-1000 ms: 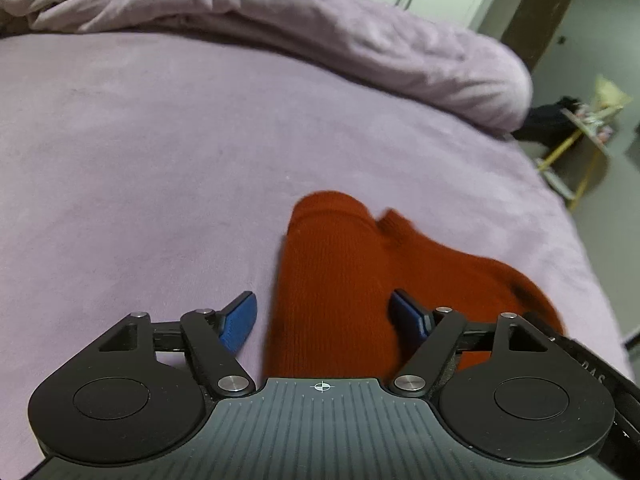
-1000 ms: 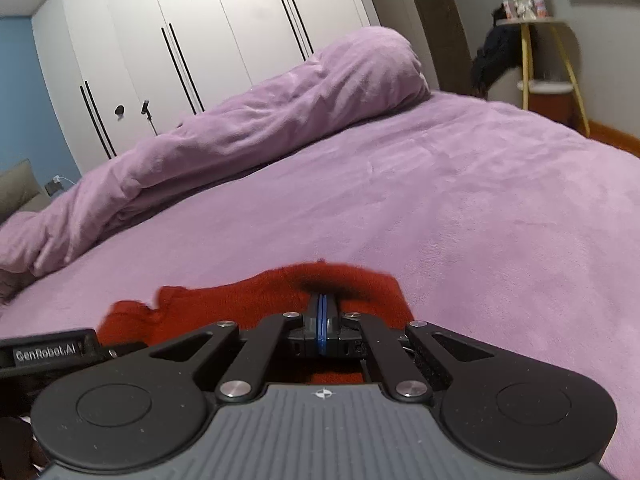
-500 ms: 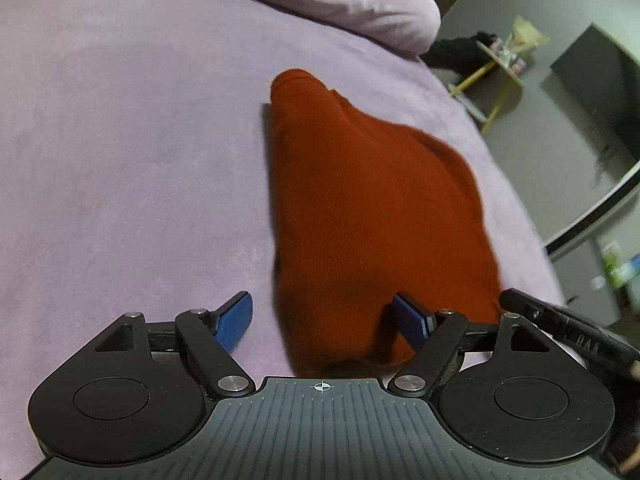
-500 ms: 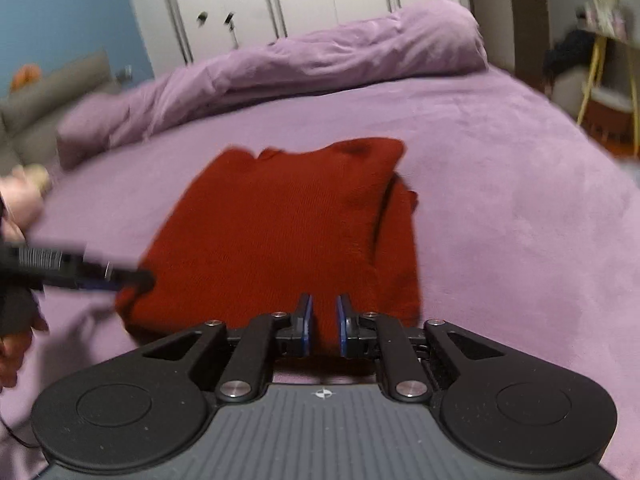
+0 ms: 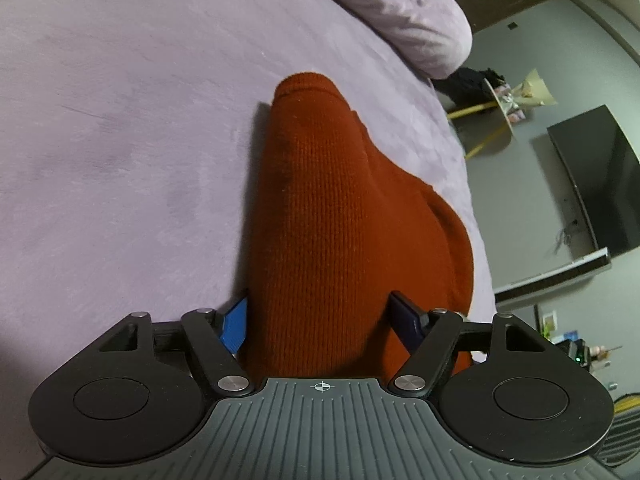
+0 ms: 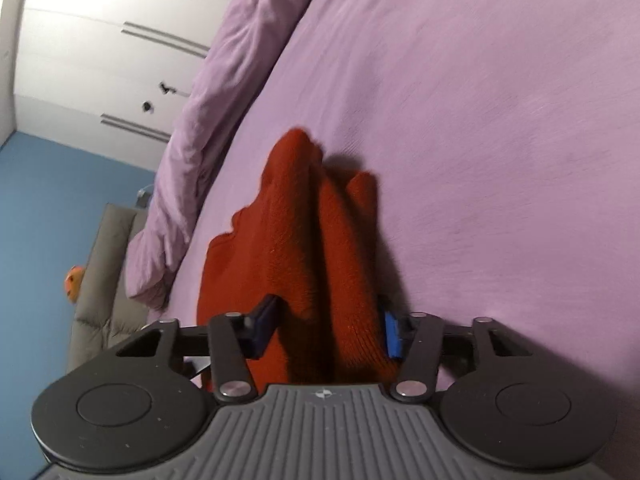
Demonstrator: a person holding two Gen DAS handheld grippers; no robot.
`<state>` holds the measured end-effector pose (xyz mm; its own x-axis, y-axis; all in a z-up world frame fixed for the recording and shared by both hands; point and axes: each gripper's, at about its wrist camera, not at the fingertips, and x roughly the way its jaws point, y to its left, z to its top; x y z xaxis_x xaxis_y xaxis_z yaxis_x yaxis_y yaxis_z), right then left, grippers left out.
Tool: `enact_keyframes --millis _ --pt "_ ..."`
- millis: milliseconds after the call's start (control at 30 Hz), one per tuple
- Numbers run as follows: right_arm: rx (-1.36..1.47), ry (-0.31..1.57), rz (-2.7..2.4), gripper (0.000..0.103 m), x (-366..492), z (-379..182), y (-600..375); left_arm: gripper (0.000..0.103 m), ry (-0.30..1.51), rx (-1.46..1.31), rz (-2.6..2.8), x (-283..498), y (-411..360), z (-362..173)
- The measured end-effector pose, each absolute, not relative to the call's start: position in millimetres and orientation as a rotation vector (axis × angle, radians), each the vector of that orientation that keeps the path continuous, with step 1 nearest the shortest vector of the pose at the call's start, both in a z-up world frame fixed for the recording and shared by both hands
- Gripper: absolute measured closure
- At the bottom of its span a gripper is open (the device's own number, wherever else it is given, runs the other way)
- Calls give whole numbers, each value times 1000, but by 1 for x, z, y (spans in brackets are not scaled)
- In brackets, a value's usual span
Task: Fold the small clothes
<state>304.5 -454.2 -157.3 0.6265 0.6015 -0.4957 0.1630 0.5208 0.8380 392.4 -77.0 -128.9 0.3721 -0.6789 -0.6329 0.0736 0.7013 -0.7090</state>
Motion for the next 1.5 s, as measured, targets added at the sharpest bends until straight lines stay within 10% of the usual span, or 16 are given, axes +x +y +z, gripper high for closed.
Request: enact_keyframes --millis 200,467,833,1100,1500 --pt "1026 849 284 71 311 -160 -434 51 1089 -685 -511 389 -71 -127" --pt "1138 895 388 72 300 -146 -388 53 1101 -581 -462 352 -17 -77" --pt "750 921 158 51 265 -95 -313 42 1022 -414 -200 294 54 -53" --pt "415 767 221 87 298 -43 -229 35 850 -276 -146 324 -15 -48" --pt "60 648 70 87 322 -105 -210 21 796 -196 -16 347 -35 -99"
